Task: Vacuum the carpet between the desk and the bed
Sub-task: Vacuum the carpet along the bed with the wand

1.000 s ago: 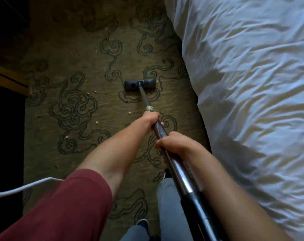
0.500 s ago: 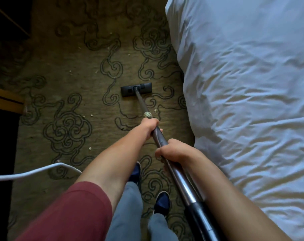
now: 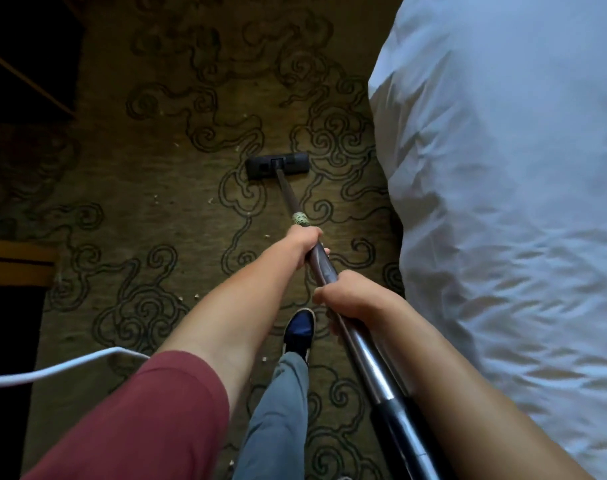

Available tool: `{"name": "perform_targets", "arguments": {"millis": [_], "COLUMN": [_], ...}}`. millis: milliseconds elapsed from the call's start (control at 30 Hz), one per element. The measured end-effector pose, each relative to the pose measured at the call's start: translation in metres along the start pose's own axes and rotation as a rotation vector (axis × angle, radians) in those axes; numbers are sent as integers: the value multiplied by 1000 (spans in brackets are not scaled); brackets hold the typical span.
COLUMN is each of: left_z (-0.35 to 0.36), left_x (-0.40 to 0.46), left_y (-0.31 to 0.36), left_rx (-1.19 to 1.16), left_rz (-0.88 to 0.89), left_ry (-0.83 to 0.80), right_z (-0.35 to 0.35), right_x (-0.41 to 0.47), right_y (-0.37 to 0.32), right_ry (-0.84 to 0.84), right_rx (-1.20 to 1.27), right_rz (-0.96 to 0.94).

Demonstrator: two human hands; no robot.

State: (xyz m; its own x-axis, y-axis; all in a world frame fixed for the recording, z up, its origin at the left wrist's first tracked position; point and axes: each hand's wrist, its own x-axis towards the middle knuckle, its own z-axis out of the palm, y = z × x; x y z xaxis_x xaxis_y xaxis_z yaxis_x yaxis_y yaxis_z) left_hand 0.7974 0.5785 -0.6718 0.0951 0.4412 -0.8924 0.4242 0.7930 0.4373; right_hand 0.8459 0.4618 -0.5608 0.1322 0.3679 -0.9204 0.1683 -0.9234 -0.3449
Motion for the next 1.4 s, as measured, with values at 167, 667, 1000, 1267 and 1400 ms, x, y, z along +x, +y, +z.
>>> {"name": "perform_targets", "arguments": {"millis": [167,667,1000,1267,1400], "left_z": [-29,-117,-111,-92,-77], "left_x": [53,172,165,95,60], "left_y": [100,250,220,147,113], "left_rx": [-15,-8,104,79,84], "left_rz": [16,34,-111,-219,-240], "left_ry": [4,97,-42,-47,-57], "right_z": [-34,-46,-40,-34,-32], "right_x": [43,148,138,67,35], "right_y": [-102,-282,-257,-197,-163], "right_ry": [20,-81,-151,-221,-216], "right_rx": [13,-11,-182,-358,-484], "right_rz": [-6,-39,85,171,125]}}
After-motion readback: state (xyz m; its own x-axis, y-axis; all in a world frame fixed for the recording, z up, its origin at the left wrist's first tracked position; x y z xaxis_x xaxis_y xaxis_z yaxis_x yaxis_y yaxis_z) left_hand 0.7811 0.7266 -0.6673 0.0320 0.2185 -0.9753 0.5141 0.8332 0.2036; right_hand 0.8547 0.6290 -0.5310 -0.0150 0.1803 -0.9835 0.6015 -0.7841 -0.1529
